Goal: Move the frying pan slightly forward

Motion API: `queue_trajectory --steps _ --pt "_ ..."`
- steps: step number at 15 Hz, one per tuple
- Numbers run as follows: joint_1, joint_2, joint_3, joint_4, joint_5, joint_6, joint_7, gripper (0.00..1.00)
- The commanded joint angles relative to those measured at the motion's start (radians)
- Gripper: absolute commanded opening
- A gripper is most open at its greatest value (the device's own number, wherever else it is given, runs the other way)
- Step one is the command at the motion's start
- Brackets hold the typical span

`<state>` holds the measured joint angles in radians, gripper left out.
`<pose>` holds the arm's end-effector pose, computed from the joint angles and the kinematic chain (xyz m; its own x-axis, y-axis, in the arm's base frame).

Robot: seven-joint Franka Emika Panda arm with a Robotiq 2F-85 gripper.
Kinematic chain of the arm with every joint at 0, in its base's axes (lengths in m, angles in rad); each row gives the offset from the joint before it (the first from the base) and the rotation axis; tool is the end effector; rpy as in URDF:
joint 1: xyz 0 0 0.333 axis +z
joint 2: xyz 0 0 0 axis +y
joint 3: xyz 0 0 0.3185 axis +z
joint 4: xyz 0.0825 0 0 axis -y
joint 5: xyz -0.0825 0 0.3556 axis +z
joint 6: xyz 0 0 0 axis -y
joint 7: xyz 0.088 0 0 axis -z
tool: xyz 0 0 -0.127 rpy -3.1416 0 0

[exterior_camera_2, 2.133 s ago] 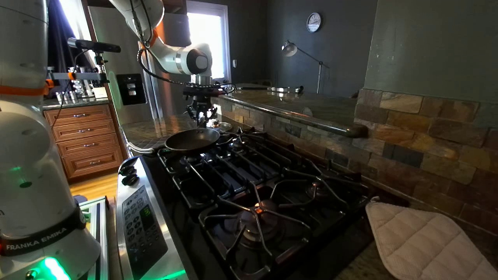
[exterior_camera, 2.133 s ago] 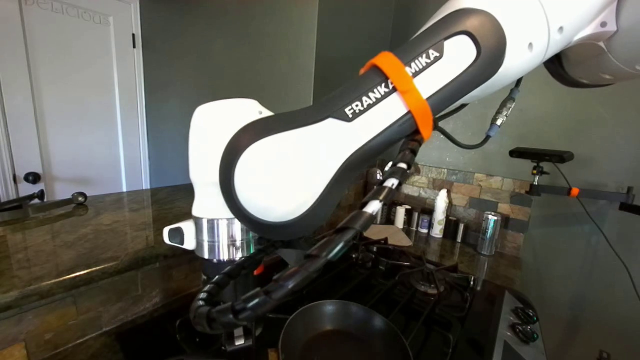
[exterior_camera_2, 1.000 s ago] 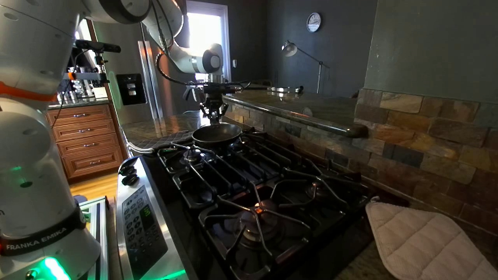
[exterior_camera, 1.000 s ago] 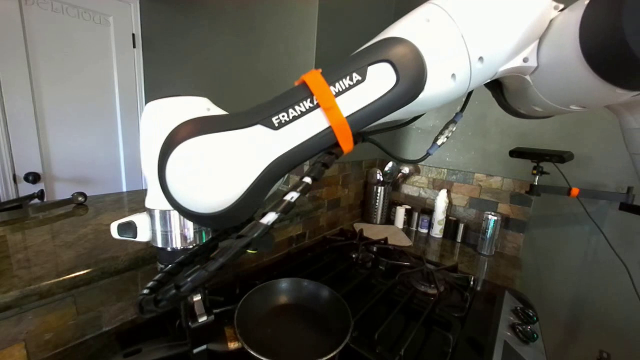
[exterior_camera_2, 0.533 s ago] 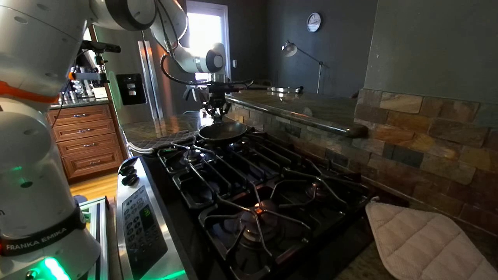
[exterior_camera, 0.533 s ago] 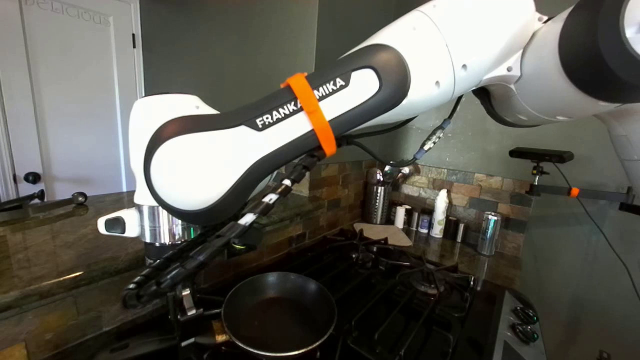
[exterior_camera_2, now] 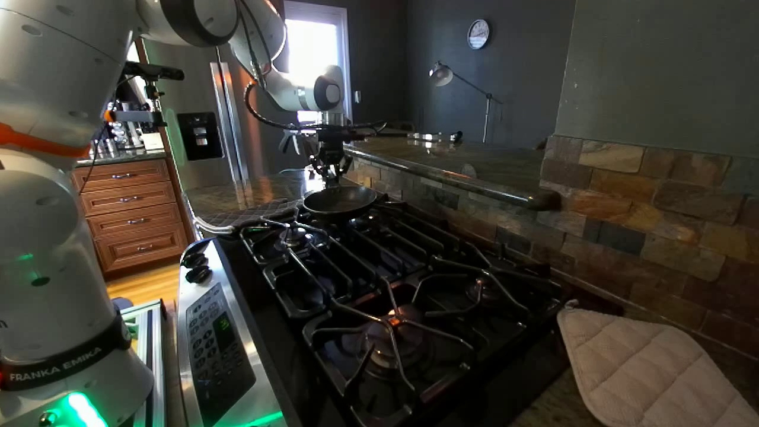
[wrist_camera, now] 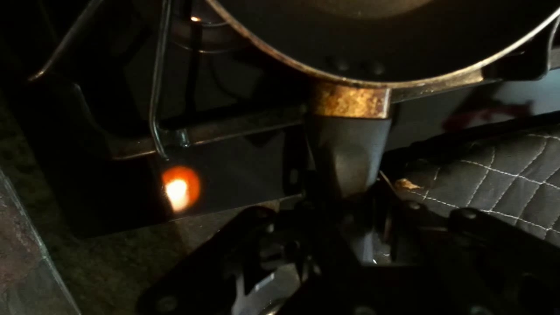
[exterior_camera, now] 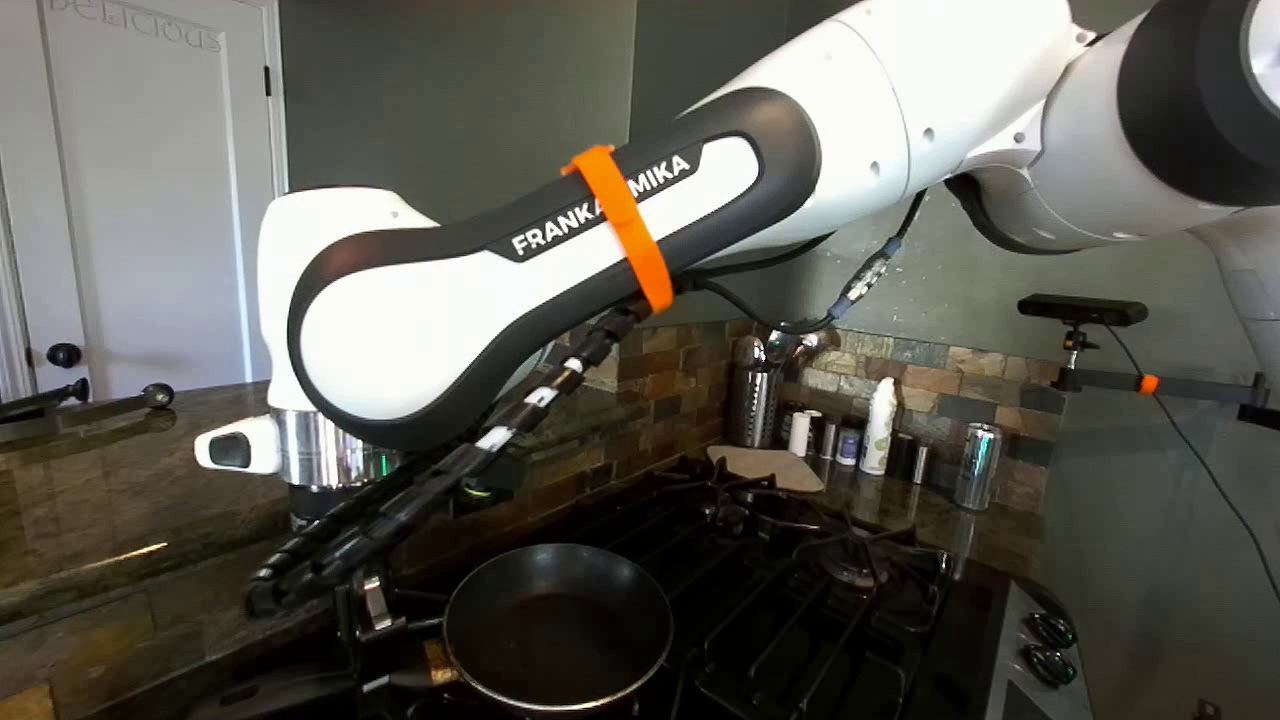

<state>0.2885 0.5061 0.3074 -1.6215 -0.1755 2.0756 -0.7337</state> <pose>0.5608 0.3365 0.3345 0.1871 0.9821 -0.0216 0.9822 -0.1874 -0.0141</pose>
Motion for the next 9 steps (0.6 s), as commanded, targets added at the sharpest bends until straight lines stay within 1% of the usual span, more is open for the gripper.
queue_trajectory --steps 1,9 --pt "0.017 0.029 -0.007 0.046 -0.039 -0.003 -0.034 0.08" --pt "0.049 0.106 -0.012 0.153 -0.094 -0.018 -0.133 0.08"
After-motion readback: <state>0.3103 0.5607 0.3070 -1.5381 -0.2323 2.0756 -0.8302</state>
